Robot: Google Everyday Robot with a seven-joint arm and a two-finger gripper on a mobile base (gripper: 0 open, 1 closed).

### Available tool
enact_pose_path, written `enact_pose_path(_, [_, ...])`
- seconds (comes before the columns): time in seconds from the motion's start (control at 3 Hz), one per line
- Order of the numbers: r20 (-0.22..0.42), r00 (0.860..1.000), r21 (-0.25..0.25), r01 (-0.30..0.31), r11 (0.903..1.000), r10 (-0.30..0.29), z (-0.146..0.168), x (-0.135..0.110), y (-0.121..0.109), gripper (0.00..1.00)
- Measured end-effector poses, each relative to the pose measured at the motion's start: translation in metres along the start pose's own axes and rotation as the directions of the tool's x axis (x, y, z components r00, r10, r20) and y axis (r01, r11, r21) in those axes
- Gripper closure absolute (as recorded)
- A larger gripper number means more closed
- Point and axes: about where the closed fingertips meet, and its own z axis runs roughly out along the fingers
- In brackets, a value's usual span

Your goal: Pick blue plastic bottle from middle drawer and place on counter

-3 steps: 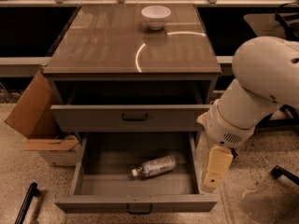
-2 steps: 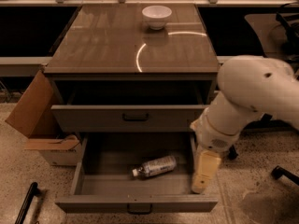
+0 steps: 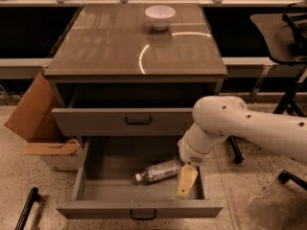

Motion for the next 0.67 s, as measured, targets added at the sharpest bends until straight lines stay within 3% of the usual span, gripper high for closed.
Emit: enact_pose_path(0.67, [0.068, 0.996, 0.001, 0.051, 0.9987, -0.051, 0.089, -0.024, -0.035, 0.0])
